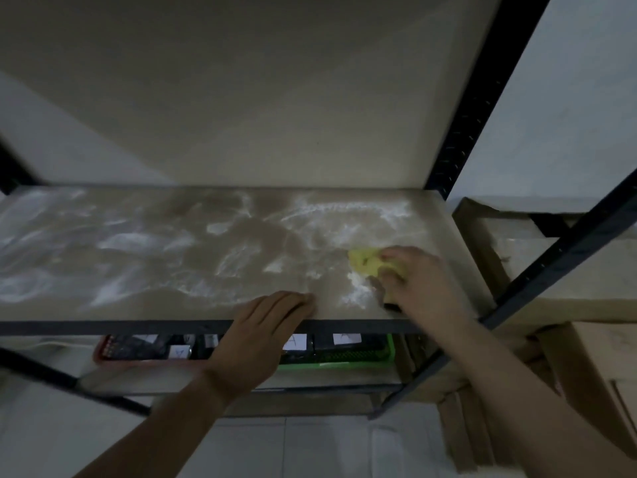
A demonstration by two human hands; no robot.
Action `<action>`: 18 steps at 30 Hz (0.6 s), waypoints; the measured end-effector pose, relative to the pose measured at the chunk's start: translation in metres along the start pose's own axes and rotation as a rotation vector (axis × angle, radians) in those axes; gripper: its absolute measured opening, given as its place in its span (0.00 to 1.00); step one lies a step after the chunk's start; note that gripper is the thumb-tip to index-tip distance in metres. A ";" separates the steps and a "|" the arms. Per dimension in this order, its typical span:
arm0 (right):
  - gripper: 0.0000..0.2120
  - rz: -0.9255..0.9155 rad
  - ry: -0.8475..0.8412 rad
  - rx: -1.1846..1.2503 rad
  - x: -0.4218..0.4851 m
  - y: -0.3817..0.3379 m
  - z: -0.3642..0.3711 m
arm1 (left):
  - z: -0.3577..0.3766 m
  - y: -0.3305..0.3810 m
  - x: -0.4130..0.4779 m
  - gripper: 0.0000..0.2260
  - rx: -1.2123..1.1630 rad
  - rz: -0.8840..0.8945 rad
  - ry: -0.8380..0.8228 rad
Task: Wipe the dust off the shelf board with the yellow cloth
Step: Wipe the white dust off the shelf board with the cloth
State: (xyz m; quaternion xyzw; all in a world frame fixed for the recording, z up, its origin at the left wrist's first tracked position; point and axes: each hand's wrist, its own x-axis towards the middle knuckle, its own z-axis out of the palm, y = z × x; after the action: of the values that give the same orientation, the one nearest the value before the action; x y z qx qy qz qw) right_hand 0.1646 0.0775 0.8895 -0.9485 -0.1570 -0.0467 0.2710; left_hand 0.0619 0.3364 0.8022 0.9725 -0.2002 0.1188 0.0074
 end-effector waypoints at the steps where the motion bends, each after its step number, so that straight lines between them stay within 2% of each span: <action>1: 0.13 0.042 0.042 0.025 0.009 0.014 -0.010 | -0.001 0.001 0.001 0.32 -0.007 -0.017 -0.011; 3: 0.14 0.174 0.202 -0.041 0.029 0.044 -0.024 | -0.001 0.002 0.001 0.33 -0.013 -0.035 -0.025; 4: 0.15 0.250 0.221 -0.132 0.035 0.053 -0.026 | -0.001 0.003 0.000 0.33 -0.014 -0.036 -0.033; 6: 0.16 0.312 0.126 -0.349 0.033 0.054 -0.012 | -0.001 0.002 0.000 0.34 -0.025 -0.038 -0.041; 8: 0.16 0.159 0.069 -0.411 0.020 0.035 0.010 | -0.002 0.001 -0.001 0.33 -0.040 -0.047 -0.038; 10: 0.15 -0.072 0.043 -0.257 0.008 0.016 0.022 | -0.003 0.001 -0.001 0.32 -0.047 -0.055 -0.030; 12: 0.14 -0.174 -0.006 -0.146 0.013 0.011 0.017 | -0.002 0.001 -0.001 0.32 -0.053 -0.043 -0.026; 14: 0.13 -0.089 0.086 -0.144 0.035 0.023 0.003 | 0.000 0.001 -0.001 0.33 -0.055 -0.037 -0.004; 16: 0.15 0.123 0.271 -0.187 0.063 0.043 -0.011 | 0.001 0.001 -0.001 0.32 -0.060 -0.036 0.002; 17: 0.16 0.239 0.299 -0.207 0.077 0.051 -0.017 | 0.000 0.001 0.000 0.32 -0.064 -0.032 -0.005; 18: 0.17 0.348 0.257 -0.233 0.090 0.059 -0.019 | -0.003 0.001 0.001 0.32 -0.076 -0.018 -0.009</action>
State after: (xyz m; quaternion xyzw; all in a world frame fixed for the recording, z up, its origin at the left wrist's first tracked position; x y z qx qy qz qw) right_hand 0.2685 0.0444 0.8921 -0.9724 0.0510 -0.1376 0.1813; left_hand 0.0621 0.3355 0.8049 0.9738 -0.1957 0.1066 0.0447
